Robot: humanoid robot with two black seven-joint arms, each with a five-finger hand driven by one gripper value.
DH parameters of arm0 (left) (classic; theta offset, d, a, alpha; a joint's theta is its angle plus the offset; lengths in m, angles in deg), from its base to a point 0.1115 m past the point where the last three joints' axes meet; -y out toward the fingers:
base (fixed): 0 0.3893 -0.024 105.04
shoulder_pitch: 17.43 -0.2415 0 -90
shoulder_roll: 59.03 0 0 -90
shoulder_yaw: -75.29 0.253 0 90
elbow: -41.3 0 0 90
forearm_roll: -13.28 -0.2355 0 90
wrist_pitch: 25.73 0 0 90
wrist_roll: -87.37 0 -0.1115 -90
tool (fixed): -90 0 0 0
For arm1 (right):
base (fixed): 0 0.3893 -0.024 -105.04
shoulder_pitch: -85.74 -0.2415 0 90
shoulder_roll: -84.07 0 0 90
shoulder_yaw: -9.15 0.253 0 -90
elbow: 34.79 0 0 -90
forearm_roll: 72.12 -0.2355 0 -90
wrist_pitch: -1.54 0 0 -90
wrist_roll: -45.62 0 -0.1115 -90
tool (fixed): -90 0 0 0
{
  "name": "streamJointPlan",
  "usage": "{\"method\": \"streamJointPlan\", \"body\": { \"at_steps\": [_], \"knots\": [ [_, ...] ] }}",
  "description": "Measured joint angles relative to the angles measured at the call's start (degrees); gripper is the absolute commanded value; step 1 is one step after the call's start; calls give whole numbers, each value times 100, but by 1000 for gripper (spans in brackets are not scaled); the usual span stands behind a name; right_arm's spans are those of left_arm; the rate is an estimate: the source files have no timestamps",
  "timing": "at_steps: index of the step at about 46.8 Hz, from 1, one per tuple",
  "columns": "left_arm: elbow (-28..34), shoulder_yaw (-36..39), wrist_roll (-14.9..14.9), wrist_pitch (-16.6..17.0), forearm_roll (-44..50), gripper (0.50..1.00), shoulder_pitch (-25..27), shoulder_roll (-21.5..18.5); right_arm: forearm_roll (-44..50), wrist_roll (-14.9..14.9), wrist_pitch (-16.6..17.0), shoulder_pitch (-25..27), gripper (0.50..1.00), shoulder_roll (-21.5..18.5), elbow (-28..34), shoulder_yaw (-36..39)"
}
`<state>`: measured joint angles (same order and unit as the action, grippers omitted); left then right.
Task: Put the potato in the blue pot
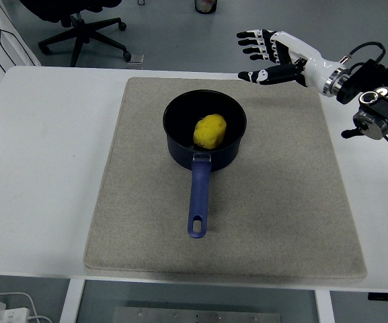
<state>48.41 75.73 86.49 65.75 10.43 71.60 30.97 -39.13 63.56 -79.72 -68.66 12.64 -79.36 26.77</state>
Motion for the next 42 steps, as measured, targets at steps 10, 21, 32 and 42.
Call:
{"method": "streamJointPlan", "body": {
  "at_steps": [10, 21, 32, 42],
  "knots": [
    [1, 0, 0, 0, 1, 996, -1, 0, -928, -58, 65, 404, 930, 18, 26, 362],
    [0, 0, 1, 0, 2, 996, 1, 0, -1872, -718, 284, 524, 930, 122, 295, 373],
    [0, 0, 0, 0, 2, 996, 0, 0, -2642, -1034, 799, 529, 928, 124, 708, 375],
    [0, 0, 1, 0, 2, 996, 0, 0, -3423, -1056, 742, 664, 928, 127, 878, 393]
  ]
}}
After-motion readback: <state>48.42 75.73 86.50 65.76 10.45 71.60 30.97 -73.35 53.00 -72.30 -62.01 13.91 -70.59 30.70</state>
